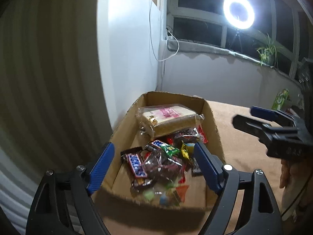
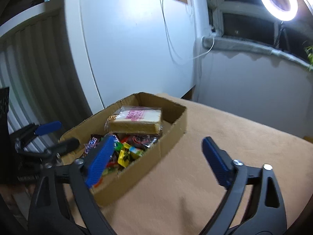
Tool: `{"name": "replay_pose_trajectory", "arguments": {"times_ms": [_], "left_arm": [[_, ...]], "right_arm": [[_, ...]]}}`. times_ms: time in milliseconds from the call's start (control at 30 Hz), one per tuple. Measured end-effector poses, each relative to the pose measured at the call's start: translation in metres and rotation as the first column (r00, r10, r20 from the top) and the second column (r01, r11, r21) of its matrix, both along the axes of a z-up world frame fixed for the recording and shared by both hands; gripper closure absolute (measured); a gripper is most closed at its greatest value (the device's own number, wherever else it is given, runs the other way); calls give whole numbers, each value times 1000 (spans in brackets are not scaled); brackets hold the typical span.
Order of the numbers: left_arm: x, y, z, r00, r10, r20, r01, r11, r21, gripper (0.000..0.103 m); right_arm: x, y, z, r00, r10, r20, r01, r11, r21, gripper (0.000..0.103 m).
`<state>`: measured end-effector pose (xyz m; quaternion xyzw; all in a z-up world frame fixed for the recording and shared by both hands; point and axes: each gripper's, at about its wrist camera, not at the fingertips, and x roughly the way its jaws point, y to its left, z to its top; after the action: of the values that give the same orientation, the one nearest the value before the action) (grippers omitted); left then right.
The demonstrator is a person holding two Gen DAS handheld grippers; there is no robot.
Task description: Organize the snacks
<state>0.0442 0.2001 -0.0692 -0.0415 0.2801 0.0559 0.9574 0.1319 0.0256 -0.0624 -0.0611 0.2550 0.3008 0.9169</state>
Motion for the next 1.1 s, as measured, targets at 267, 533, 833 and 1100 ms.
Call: {"name": "replay_pose_trajectory", "arguments": {"times_ms": [267,533,833,1100], "left_arm": [[-13,-9,21,998,39,47,-39,999,9,5],[-15,-33,32,998,27,53,-28,999,26,0],[-23,-64,44,996,24,83,-32,995,95,0],[-26,-96,53,993,-52,106,47,997,54,0]], "right_arm": [[-31,-20,10,995,-89,52,94,992,-84,0],[-62,-45,11,983,-159,91,169,979,-115,0],[-81,-84,29,964,-233,126,243,967,-78,0],[-90,-120,45,942,-299,154,310,949,-52,0]]}}
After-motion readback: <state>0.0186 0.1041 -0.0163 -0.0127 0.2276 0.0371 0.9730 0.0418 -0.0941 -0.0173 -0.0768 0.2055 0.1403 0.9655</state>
